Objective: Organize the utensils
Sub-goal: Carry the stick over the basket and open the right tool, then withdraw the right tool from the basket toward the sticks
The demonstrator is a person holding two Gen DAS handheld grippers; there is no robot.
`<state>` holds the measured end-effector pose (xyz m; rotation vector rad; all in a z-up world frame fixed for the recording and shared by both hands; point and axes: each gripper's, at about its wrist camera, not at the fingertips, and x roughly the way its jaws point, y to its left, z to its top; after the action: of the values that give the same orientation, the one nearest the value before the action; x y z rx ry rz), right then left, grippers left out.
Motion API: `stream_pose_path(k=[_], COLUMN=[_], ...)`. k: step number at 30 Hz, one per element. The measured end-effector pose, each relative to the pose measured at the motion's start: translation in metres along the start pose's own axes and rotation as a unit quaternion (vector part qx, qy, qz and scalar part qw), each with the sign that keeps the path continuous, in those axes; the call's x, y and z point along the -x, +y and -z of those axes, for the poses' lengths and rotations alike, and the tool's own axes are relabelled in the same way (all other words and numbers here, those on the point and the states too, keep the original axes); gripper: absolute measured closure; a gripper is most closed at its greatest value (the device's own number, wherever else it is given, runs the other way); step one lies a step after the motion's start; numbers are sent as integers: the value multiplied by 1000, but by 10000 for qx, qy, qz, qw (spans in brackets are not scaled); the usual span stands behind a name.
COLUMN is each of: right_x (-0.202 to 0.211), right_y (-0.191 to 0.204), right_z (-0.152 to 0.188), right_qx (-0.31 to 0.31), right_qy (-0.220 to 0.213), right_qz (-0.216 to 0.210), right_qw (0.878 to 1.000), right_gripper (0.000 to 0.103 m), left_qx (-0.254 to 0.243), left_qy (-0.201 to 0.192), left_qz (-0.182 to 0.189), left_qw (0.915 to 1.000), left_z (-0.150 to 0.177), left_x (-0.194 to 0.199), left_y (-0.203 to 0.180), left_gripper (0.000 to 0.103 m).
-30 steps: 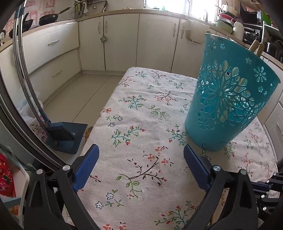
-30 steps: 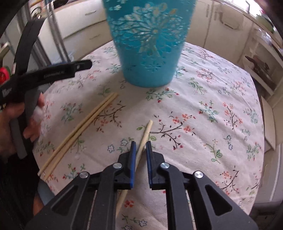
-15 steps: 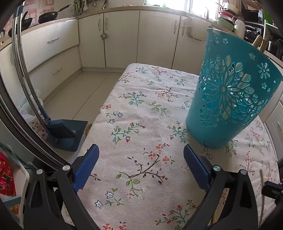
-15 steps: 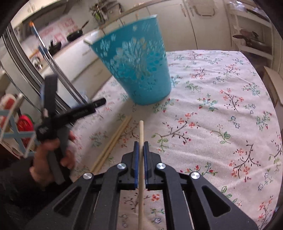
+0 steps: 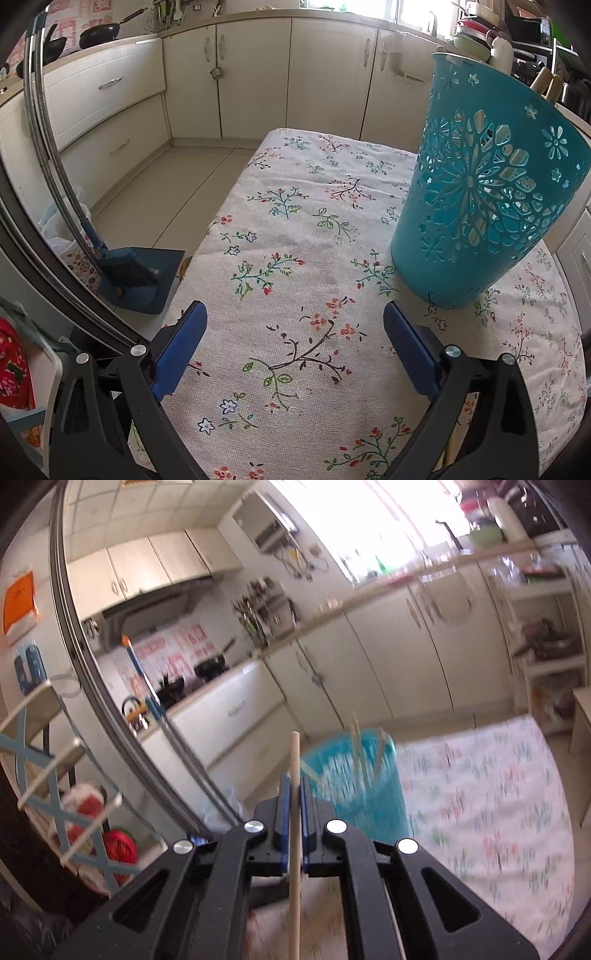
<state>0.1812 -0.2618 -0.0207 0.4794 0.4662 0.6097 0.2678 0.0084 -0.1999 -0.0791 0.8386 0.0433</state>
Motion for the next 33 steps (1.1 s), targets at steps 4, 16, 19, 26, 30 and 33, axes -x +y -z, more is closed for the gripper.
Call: stream_pose_path(k=[4, 16, 19, 26, 30, 33], right_x=[-23, -123, -129, -101, -67, -49], right_y=[16, -19, -27, -14, -4, -9], right_z=[-48, -42, -26, 0, 28, 55], right_qx=[151, 410, 423, 788, 1035, 1214], right_qy=[-777, -1028, -803, -448, -245, -2], right_qz=[92, 1457, 1519, 1474, 1590, 1837], right_qw=[9968, 9831, 9842, 9849, 9815, 9755], right_gripper=[97, 97, 96, 96, 86, 71], left_qx=[2, 36, 32, 33, 45, 47], left_qy=[11, 39, 55, 72, 67, 69], left_qz=[4, 87, 87, 63, 55, 50], left_qw=[10000, 9999, 9999, 9999, 10000, 10000], left_z=[0, 1, 1, 0, 1, 1], left_x=[0, -3, -4, -5, -4, -4], left_y=[0, 2, 2, 1, 2, 2], left_gripper=[11, 11, 11, 11, 11, 11])
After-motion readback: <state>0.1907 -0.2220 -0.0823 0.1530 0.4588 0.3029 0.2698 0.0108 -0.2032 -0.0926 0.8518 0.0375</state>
